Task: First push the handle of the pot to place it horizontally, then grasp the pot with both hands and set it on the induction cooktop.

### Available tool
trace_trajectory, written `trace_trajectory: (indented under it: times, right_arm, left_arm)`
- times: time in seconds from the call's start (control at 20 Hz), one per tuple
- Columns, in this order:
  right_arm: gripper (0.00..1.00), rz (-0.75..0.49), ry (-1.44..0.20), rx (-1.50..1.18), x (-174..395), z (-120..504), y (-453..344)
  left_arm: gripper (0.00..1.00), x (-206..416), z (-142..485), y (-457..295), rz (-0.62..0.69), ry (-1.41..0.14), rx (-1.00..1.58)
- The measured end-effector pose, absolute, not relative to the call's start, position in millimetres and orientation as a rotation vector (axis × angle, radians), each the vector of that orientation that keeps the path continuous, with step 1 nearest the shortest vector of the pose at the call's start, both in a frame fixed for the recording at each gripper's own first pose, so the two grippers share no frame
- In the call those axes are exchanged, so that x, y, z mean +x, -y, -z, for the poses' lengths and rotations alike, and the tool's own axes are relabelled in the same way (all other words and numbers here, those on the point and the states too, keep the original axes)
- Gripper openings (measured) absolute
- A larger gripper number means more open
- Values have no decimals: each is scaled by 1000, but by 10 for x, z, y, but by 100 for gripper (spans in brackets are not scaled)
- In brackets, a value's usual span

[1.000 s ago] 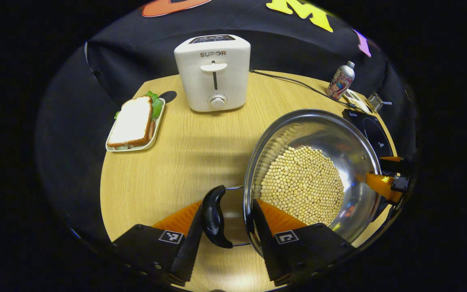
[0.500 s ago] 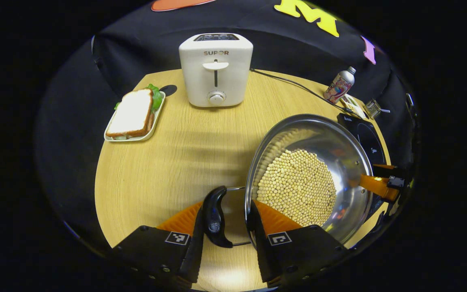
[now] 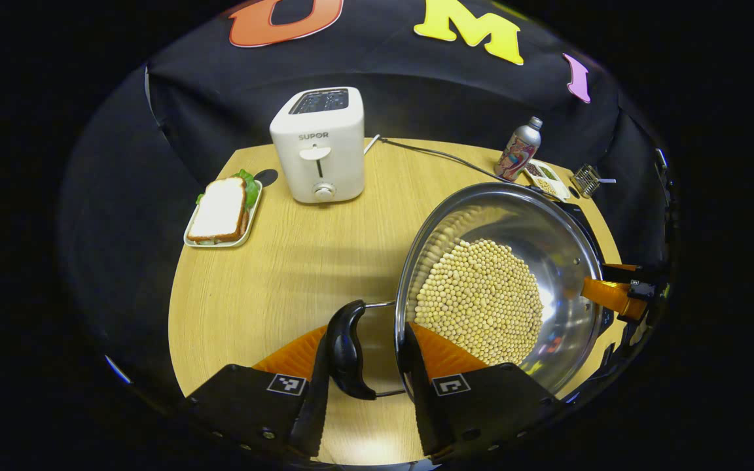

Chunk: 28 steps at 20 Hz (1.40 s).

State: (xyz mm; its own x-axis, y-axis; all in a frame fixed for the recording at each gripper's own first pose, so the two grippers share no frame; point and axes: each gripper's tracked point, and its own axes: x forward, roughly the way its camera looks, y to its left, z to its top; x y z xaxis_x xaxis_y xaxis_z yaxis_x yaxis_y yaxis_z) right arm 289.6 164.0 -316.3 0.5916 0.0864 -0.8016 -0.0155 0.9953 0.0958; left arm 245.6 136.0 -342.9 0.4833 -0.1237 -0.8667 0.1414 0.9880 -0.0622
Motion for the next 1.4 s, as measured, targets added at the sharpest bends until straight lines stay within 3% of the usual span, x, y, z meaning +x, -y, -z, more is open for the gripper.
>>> trace_trajectory:
  times: [0.15, 0.45, 0.5, 0.55, 0.7, 0.75, 0.8, 1.4]
  right_arm:
    - [55, -38, -934, 99, 2770, 3084, -1395]
    - [58, 12, -912, 122, 2559, 2954, -808]
    - [56, 21, -912, 125, 2545, 2952, -703]
    - [55, 29, -911, 128, 2513, 2952, -596]
    - [56, 57, -927, 146, 2476, 3017, -286]
    - [55, 64, -926, 147, 2471, 3028, -181]
    - [55, 70, -926, 147, 2492, 3038, -72]
    - [55, 71, -941, 123, 2946, 3195, 758]
  left_arm:
    - [55, 2434, 3316, -1107, 177, -1037, 32]
    - [55, 2414, 3192, -518, 225, -1015, 51]
    - [46, 2424, 3184, -411, 232, -1013, 54]
    - [55, 2435, 3189, -307, 240, -1014, 58]
    - [55, 2464, 3240, 22, 258, -1022, 62]
    - [65, 2478, 3256, 124, 265, -1026, 65]
    - [55, 2495, 3287, 229, 270, -1026, 64]
    - [55, 2930, 3542, 1010, 258, -1058, 45]
